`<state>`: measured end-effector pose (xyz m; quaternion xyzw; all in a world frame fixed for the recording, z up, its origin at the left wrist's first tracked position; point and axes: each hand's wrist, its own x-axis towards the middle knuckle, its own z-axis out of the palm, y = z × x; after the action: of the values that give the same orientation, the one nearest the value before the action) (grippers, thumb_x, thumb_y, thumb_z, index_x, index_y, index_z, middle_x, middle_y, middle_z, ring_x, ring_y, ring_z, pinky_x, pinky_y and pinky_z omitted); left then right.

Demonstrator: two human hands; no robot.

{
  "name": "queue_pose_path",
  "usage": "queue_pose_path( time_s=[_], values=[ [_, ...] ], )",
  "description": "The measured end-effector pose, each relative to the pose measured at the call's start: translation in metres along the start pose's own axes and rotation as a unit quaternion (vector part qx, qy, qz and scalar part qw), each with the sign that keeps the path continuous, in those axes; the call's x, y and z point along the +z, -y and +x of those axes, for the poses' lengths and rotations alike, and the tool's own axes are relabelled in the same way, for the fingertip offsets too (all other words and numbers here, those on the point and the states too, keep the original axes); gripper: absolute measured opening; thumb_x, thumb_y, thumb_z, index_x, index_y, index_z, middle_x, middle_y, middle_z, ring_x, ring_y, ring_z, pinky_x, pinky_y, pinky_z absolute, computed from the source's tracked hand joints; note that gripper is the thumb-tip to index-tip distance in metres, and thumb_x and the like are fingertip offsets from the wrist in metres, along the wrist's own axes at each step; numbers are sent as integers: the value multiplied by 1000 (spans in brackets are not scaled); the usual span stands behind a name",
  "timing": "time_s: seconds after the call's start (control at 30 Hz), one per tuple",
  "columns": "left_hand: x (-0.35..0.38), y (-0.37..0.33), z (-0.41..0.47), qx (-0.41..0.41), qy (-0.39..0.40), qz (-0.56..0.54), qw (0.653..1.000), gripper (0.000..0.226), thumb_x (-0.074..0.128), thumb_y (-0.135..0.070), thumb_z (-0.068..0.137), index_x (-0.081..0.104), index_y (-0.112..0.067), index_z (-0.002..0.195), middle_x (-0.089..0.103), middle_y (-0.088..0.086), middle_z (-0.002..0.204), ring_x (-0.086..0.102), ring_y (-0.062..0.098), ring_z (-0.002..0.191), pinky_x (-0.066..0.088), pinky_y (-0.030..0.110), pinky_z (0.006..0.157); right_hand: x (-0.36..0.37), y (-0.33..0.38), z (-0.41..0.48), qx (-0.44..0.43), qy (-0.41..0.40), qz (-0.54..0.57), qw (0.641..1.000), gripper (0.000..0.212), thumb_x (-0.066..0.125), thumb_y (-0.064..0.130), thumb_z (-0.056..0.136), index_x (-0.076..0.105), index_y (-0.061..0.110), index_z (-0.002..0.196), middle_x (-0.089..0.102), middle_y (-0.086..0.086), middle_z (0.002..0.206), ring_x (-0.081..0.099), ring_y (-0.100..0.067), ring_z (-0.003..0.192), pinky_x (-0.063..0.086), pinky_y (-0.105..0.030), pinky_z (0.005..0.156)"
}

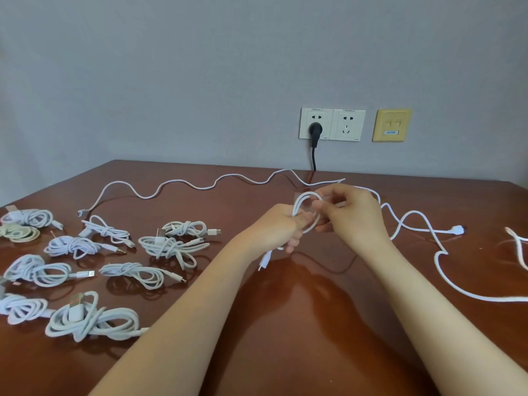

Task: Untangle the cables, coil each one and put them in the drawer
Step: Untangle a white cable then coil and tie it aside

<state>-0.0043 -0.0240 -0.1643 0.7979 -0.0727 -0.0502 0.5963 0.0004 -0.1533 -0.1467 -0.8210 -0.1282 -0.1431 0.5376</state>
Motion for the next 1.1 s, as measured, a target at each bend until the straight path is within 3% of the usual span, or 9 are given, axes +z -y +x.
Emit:
queue_pose_path(
  time_s=[0.13, 0.27, 0.4, 0.57, 0.73, 0.83, 0.93, 1.0, 1.1],
  values=[
    [-2, -1, -4, 14, 19, -42, 999, 29, 42, -22, 100, 49, -16, 72, 32, -11, 45, 35, 4, 39, 35, 15, 41, -2, 1, 2, 21, -12, 37, 999, 15, 65, 2, 83, 58, 15, 83, 57, 0, 64, 60, -15, 49, 57, -35, 63],
    [-2, -3, -7, 7, 48, -36, 998, 26, 41, -25, 100, 50, -17, 77, 31, -7, 53, 33, 4, 42, 34, 15, 42, -9, 2, 2, 75, 16, 99, 992, 8, 65, 1, 84, 61, 8, 81, 60, -6, 65, 59, -12, 49, 56, -22, 51],
    [0, -7, -10, 11, 61, -36, 997, 33, 42, -25, 100, 44, -17, 68, 30, -5, 53, 33, 6, 43, 36, 16, 43, -14, 0, 3, 118, 36, 152, 981, 5, 65, 4, 84, 62, 8, 85, 62, -6, 72, 59, -13, 56, 52, -14, 48],
    [0, -8, -11, 0, 77, -41, 996, 45, 42, -22, 100, 57, -23, 57, 32, -7, 47, 34, 6, 41, 36, 16, 42, -12, -3, 2, 121, 53, 129, 983, 11, 66, 6, 83, 59, 13, 80, 58, 1, 63, 54, 0, 39, 38, -10, 40],
    [-1, -10, -11, 3, 82, -62, 995, 26, 39, -22, 101, 52, -14, 80, 30, -10, 45, 32, 5, 40, 36, 16, 42, -12, 0, 1, 99, 79, 169, 977, 8, 65, 14, 85, 58, 11, 85, 58, 0, 63, 54, -4, 46, 42, -13, 43],
    [-1, -17, -12, 32, 63, -117, 991, 29, 36, -21, 101, 48, -11, 77, 32, -8, 42, 34, 6, 37, 36, 16, 41, -9, 2, 1, 45, 101, 121, 986, 21, 54, 33, 91, 56, 14, 82, 57, 3, 68, 52, -7, 58, 42, -10, 49],
    [-8, -22, -10, 67, 20, -96, 993, 38, 34, -21, 101, 45, -6, 68, 43, -5, 39, 42, 10, 36, 35, 17, 42, -4, -1, 0, 17, 153, 82, 985, 29, 39, 38, 96, 56, 16, 87, 59, -1, 75, 55, -11, 65, 42, -7, 57],
    [-17, -21, -9, 65, -23, -43, 997, 38, 34, -19, 101, 49, -9, 67, 48, -4, 40, 46, 12, 40, 35, 19, 44, -2, -6, -1, -14, 175, 28, 984, 24, 48, 38, 93, 59, 17, 88, 62, 1, 74, 53, -8, 65, 44, -15, 70],
    [-28, -16, -6, 30, -76, 25, 996, 32, 37, -21, 101, 52, -17, 74, 50, -6, 50, 46, 15, 59, 34, 27, 58, 0, -10, -3, -46, 180, -64, 981, 15, 70, 30, 80, 60, 22, 86, 54, 7, 69, 45, -1, 55, 37, -13, 58]
  ],
)
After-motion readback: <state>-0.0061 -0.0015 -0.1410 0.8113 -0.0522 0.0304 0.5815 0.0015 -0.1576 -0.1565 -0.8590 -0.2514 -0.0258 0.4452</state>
